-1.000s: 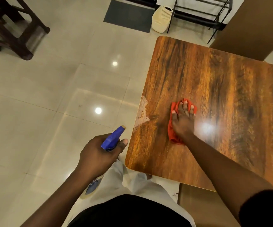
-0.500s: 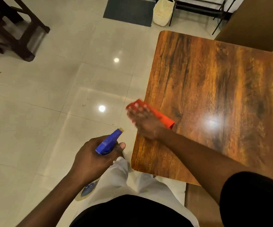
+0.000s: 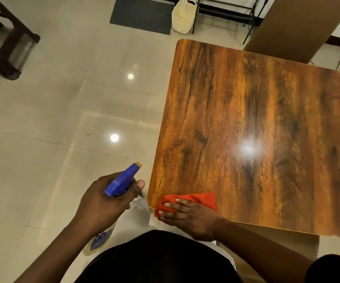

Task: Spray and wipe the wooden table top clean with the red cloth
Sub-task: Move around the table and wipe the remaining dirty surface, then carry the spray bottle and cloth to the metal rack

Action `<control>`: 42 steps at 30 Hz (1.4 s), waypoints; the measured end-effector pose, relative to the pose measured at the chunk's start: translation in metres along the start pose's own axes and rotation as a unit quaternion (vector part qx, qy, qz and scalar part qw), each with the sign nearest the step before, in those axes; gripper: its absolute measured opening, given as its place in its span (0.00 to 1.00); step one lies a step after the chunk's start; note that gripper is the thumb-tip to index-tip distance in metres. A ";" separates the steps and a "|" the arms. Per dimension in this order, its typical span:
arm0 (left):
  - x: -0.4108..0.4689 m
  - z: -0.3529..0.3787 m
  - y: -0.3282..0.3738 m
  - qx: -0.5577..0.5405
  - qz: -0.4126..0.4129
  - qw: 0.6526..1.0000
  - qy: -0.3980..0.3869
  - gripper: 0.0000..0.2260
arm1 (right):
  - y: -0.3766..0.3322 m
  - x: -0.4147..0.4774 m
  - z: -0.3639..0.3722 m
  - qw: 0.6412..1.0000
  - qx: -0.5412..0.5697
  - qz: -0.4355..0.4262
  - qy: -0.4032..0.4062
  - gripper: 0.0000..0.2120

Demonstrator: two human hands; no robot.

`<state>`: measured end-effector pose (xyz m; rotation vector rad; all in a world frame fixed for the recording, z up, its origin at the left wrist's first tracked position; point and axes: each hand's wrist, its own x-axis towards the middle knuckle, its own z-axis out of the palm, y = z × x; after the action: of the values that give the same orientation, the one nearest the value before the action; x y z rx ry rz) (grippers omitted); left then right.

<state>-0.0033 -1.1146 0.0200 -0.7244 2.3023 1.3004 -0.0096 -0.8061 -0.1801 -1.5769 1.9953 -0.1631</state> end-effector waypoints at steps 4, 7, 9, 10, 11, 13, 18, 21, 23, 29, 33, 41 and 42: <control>-0.006 0.016 0.010 0.007 0.005 1.000 -0.017 0.23 | 0.008 -0.059 0.007 0.988 -0.011 0.144 0.048 0.29; -0.011 0.030 0.021 0.004 0.008 1.000 -0.025 0.25 | 0.004 -0.089 0.013 0.972 -0.022 0.221 0.077 0.30; -0.014 0.038 0.028 0.008 0.018 0.999 -0.029 0.25 | -0.001 -0.104 0.013 0.963 0.002 0.261 0.074 0.30; -0.015 0.043 0.031 0.010 0.027 0.999 -0.030 0.25 | -0.004 -0.111 0.013 0.957 0.020 0.282 0.070 0.30; -0.017 0.047 0.034 0.012 0.033 0.999 -0.030 0.25 | -0.006 -0.117 0.014 0.951 0.037 0.299 0.064 0.30; -0.018 0.055 0.038 0.010 0.037 0.999 -0.029 0.23 | -0.010 -0.125 0.015 0.947 0.081 0.303 0.062 0.29; -0.021 0.075 0.050 -0.002 0.063 0.998 -0.026 0.20 | -0.009 -0.145 0.001 0.880 0.217 0.360 0.221 0.30; -0.024 0.089 0.061 0.003 0.082 0.996 -0.032 0.20 | 0.006 -0.160 -0.004 0.832 0.210 0.471 0.202 0.35; -0.026 0.098 0.068 0.007 0.092 0.995 -0.037 0.20 | 0.012 -0.164 -0.007 0.819 0.220 0.506 0.158 0.39; -0.035 0.119 0.088 -0.011 0.111 0.993 -0.046 0.21 | 0.003 -0.151 -0.005 0.781 0.281 0.534 0.157 0.21; -0.040 0.123 0.092 -0.034 0.116 0.991 -0.052 0.26 | -0.009 -0.143 -0.007 0.790 0.271 0.534 0.133 0.16; -0.037 0.094 0.083 -0.092 0.107 0.988 -0.055 0.30 | -0.050 -0.131 -0.039 0.656 0.545 0.445 0.273 0.10; -0.035 0.085 0.080 -0.096 0.106 0.988 -0.057 0.30 | -0.056 -0.124 -0.047 0.613 0.591 0.429 0.302 0.10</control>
<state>-0.0170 -0.9975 0.0515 -0.4579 2.2310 1.6328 0.0302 -0.7200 -0.0719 0.3912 2.0012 -1.3960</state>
